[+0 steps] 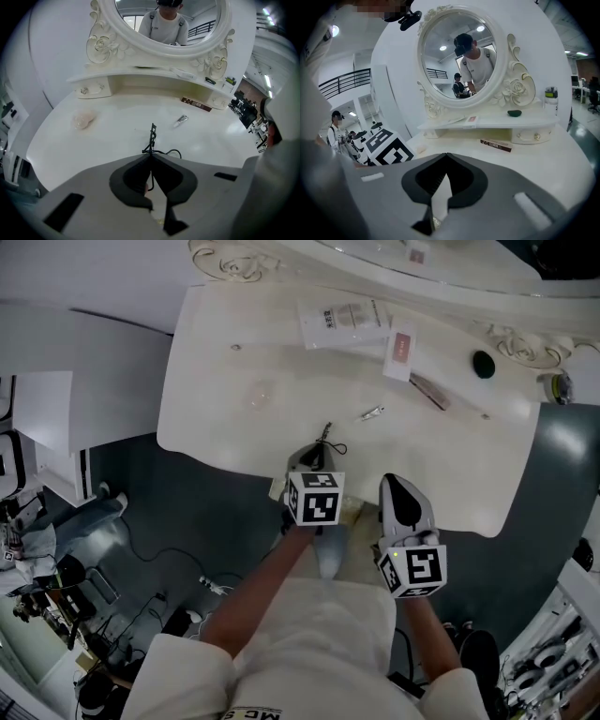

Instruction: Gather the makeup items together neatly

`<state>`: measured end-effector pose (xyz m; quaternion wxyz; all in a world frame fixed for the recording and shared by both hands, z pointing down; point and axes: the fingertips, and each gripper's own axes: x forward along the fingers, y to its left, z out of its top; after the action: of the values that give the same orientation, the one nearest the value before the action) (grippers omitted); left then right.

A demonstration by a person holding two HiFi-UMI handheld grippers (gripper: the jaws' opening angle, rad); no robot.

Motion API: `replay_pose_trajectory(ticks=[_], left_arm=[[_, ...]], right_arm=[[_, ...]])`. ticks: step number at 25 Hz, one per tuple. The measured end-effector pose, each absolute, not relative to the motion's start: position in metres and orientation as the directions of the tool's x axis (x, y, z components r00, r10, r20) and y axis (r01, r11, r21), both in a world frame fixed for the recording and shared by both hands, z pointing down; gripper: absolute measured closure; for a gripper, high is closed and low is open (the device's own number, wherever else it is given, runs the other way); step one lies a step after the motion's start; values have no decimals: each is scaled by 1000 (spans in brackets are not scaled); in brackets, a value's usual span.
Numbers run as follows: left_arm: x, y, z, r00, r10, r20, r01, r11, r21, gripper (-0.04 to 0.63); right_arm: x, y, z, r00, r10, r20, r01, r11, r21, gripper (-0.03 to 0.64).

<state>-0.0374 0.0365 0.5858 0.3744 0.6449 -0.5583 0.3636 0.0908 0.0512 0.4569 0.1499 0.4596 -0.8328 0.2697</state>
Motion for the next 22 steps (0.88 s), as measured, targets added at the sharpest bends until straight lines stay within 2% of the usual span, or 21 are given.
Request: replay_pose_trajectory(ticks=[11,22], left_arm=[[-39,34,582,125,-460,879,-991,-105,86,577],[-41,35,551,152,-538,829,-987,-121,102,577]], right_arm=[[88,53,452,-529,-691,493,-848,428,-311,614],[81,54,439,-532,-700,477,-847,443,-295,614]])
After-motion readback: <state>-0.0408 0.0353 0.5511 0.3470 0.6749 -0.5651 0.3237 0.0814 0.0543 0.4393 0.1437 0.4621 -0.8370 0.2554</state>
